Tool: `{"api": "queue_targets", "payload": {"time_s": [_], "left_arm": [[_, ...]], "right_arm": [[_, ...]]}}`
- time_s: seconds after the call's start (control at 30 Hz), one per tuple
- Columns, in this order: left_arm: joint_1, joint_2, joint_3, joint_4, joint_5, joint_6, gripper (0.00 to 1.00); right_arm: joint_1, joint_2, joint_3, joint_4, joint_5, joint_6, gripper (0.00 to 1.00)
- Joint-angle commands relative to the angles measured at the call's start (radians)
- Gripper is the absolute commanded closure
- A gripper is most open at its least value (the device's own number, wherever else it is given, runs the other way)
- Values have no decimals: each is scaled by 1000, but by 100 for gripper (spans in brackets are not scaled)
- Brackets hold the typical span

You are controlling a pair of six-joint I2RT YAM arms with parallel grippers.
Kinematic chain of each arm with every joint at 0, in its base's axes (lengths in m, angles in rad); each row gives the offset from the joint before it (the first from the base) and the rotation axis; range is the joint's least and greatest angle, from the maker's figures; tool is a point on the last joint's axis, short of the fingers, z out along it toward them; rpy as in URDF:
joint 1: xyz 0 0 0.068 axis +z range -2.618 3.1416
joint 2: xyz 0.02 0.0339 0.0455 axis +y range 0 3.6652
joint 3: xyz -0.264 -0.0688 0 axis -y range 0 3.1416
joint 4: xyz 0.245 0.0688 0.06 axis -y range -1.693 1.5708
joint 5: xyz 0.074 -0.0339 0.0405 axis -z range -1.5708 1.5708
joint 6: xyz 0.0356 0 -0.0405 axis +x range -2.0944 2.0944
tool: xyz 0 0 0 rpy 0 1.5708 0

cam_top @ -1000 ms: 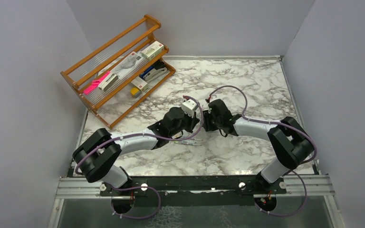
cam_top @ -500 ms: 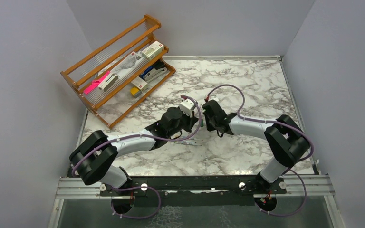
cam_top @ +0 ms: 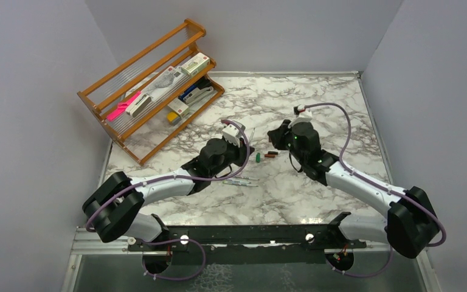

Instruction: Insert the pens into the pen caps

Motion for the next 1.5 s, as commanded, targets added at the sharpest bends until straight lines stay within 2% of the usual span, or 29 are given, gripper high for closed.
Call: {"api": "queue_targets", "payload": {"time_s": [0.0,0.17,0.37,0.73,1.47], "left_arm": [[3,5,-23,113,44,-104,100],[3,54,13,148,140,-226,100],[4,66,18,183,163,-261,100],[4,52,19,221,254,-223,100],[4,9,0,236,245,-210,100]], "right_arm": [[-41,-63,-49,277,-78,90,98],[-41,-131,-116,506,-77,52,98],[-41,-156,-132,579,-151,29,98],[-41,-128,-96,568,-176,-23,98],[-41,-110,-114,561,-214,0,98]]}}
